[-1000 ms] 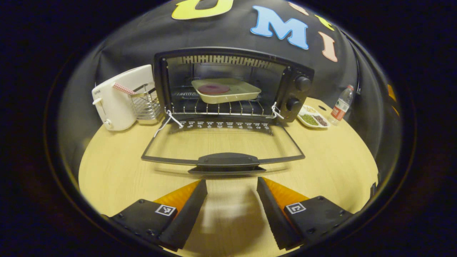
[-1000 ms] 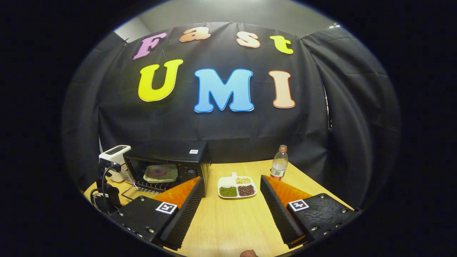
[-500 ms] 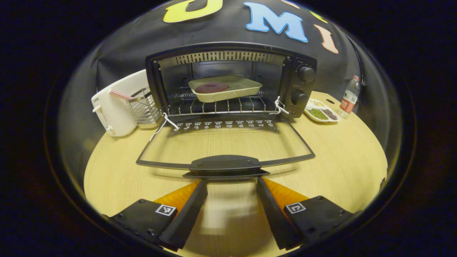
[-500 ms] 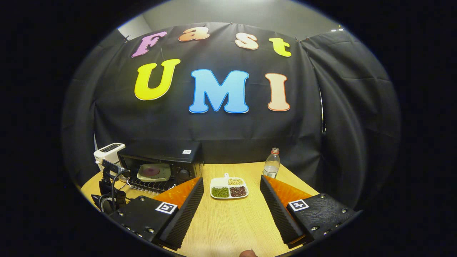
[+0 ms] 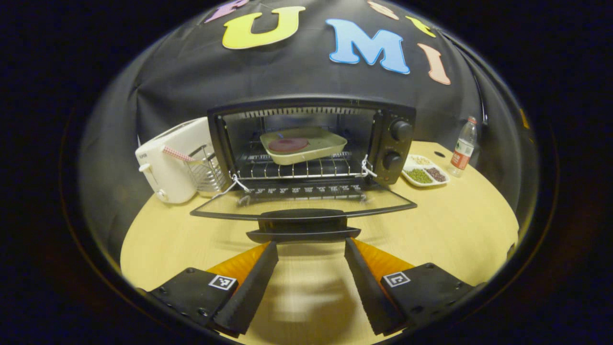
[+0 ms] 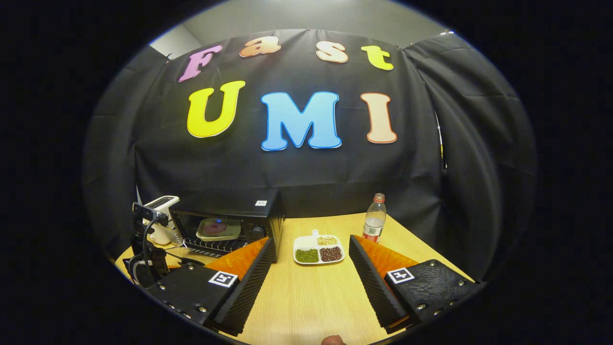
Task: Open the electric oven with the left hand, put the food in, and close the electric oven.
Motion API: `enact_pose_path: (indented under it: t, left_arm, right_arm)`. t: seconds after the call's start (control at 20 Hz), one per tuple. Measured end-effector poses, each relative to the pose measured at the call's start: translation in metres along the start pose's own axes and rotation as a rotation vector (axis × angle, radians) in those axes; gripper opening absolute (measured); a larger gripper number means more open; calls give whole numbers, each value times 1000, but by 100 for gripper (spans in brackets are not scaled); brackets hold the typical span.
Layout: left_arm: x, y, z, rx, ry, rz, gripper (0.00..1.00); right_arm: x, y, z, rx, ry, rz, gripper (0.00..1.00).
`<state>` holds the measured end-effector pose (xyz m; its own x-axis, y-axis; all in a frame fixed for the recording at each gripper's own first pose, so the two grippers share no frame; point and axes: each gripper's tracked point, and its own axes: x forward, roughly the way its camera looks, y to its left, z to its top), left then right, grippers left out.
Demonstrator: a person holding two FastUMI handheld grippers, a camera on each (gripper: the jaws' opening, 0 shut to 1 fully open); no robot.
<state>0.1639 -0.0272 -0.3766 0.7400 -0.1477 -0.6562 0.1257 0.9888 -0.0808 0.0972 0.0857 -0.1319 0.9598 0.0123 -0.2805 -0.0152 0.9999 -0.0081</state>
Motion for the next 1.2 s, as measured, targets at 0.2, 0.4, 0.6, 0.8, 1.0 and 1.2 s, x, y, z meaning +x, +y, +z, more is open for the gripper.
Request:
enact_pose_path:
  t: [0.2,0.4,0.6,0.8,1.0,1.2]
  left_arm:
    - [-5,1,36,-14,-74,4,91]
    - [-2,4,62,-18,-111,7,95]
    - [5,3,90,30,-171,-5,99]
    - [13,1,116,12,-215,-26,98]
    - [-15,-2,147,7,-315,-28,95]
    - [-87,-15,176,-1,-434,1,91]
  right_arm:
    - [-4,1,-3,-2,3,11,98]
    - [2,2,0,15,17,10,98]
    - [2,-1,1,36,23,3,98]
    - [4,-3,1,42,25,-8,98]
    - [-4,-4,10,47,-8,-8,98]
    - [-24,-13,40,49,-84,19,98]
